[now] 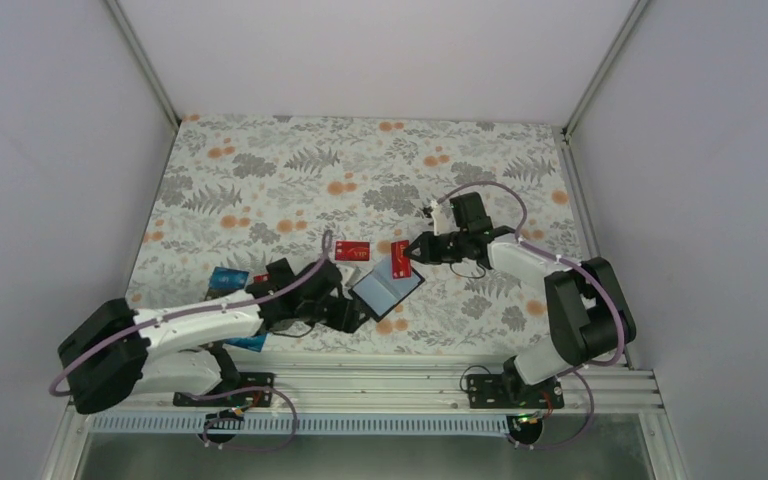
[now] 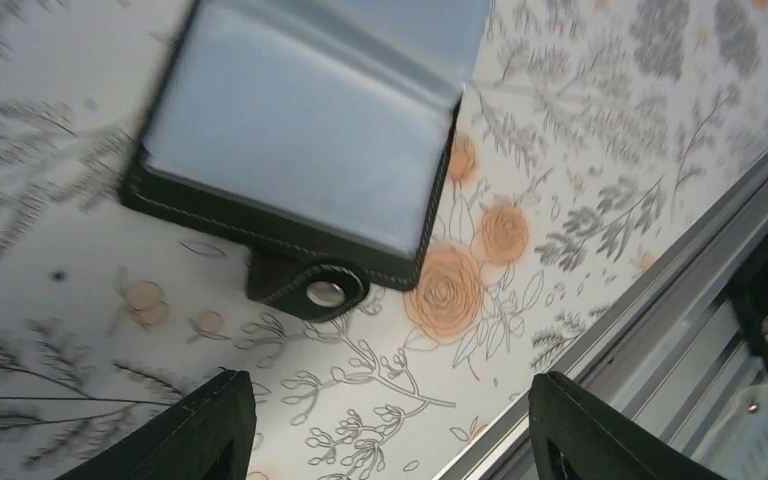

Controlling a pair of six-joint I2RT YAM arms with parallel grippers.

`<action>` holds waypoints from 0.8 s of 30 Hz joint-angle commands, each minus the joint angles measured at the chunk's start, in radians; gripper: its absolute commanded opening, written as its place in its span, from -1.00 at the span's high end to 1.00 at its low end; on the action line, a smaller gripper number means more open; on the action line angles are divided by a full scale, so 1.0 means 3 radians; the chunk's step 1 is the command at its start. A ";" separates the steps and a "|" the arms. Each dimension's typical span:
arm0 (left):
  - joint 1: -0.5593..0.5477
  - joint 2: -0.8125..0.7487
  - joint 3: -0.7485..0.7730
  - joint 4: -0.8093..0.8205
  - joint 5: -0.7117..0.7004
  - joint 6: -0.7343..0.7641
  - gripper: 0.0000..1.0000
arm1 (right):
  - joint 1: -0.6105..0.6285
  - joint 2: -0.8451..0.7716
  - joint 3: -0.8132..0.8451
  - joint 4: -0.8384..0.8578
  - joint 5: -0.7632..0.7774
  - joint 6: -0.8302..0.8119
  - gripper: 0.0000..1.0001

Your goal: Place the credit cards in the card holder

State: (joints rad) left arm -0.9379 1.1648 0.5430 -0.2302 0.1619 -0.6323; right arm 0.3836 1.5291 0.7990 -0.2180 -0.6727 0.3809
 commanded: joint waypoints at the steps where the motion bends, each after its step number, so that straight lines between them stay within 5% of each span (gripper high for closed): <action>1: -0.0237 0.0289 0.0127 0.0035 -0.0285 -0.0082 -0.39 | -0.0070 -0.0046 -0.0095 0.0197 0.0145 0.0039 0.91; 9: -0.0394 0.0922 0.0359 -0.0034 -0.0836 -0.0274 -0.29 | -0.0087 -0.0084 -0.0161 0.0144 0.0110 0.0027 0.92; 17: -0.0402 0.1081 0.0475 -0.0193 -0.1333 -0.0436 0.45 | -0.0087 -0.0149 -0.0200 0.0098 0.0024 0.0031 0.92; 24: -0.0399 0.0947 0.0346 -0.0127 -0.1594 -0.0157 0.74 | -0.0087 -0.0219 -0.0249 0.0096 -0.0223 -0.0020 0.91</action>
State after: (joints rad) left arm -1.0542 1.4776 0.6682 -0.2779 -0.2348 -0.7391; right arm 0.3637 1.4994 0.7452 -0.1989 -0.6746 0.3912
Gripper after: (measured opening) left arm 0.160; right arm 0.046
